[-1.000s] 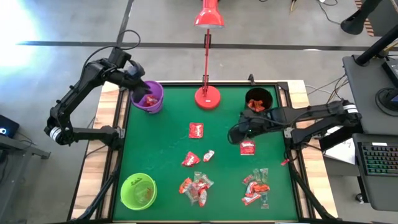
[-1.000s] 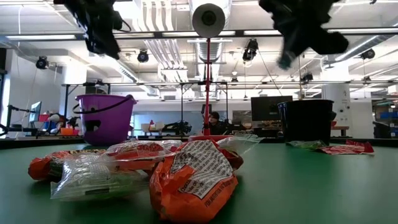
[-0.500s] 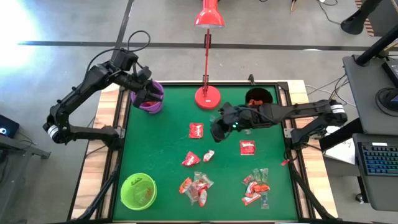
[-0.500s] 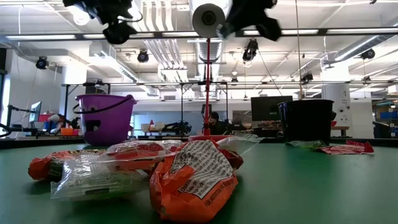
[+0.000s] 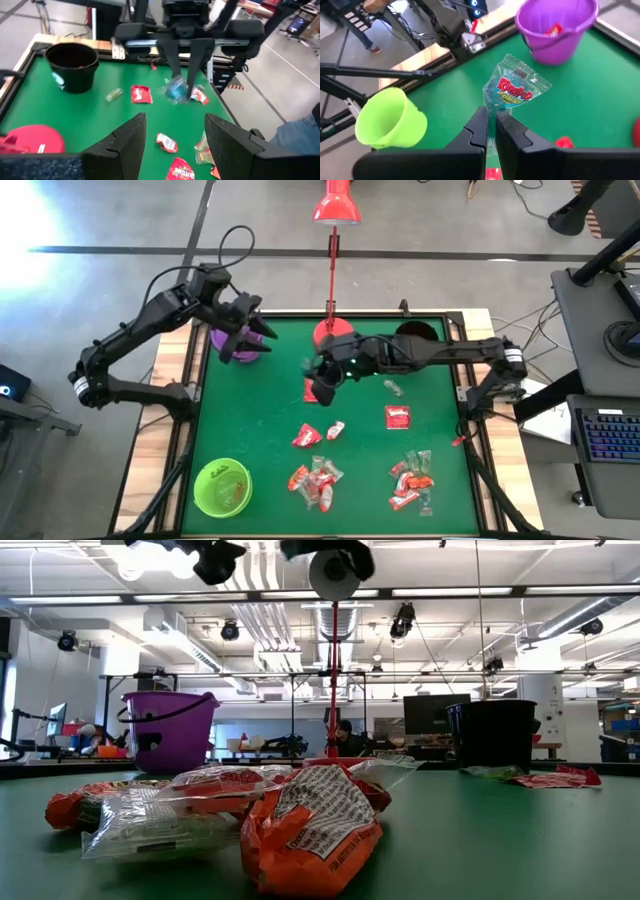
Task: Sort candy
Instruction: Put the blue gummy into the light green bucket
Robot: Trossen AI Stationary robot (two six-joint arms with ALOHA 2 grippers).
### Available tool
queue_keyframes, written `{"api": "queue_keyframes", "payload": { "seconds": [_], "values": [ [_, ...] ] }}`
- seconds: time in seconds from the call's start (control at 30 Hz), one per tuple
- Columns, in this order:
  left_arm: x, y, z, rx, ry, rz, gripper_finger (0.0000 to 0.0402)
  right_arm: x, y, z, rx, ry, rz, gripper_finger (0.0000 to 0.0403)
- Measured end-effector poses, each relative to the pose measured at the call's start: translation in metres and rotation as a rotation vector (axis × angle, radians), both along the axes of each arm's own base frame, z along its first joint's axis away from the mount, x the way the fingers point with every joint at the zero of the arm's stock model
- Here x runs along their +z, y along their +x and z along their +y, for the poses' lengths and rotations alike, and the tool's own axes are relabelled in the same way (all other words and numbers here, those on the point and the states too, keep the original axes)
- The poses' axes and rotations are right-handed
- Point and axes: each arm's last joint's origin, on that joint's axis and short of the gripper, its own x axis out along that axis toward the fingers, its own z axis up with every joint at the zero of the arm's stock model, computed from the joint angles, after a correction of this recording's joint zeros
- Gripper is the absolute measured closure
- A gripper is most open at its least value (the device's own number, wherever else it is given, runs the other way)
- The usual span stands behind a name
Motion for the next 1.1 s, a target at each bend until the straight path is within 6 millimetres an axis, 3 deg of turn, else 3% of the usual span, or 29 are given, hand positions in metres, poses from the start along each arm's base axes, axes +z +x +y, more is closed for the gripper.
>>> {"api": "queue_keyframes", "payload": {
  "seconds": [0.3,0.43,0.57,1.1],
  "values": [
    [-0.01,0.023,0.0,-0.068,-0.016,0.009,0.0217,0.015,0.025,-0.007,0.059,-0.046,-0.058,0.039],
    [-0.019,0.035,0.003,-0.183,-0.1,-0.003,0.0217,0.02,0.031,-0.01,0.063,-0.064,-0.061,0.039],
    [-0.024,0.041,0.005,-0.272,-0.156,-0.026,0.0217,0.02,0.033,-0.01,0.078,-0.076,-0.039,0.039],
    [-0.036,0.054,0.013,-0.278,-0.156,-0.014,0.023,0.018,0.034,-0.013,0.06,-0.066,-0.032,0.039]
  ]
}}
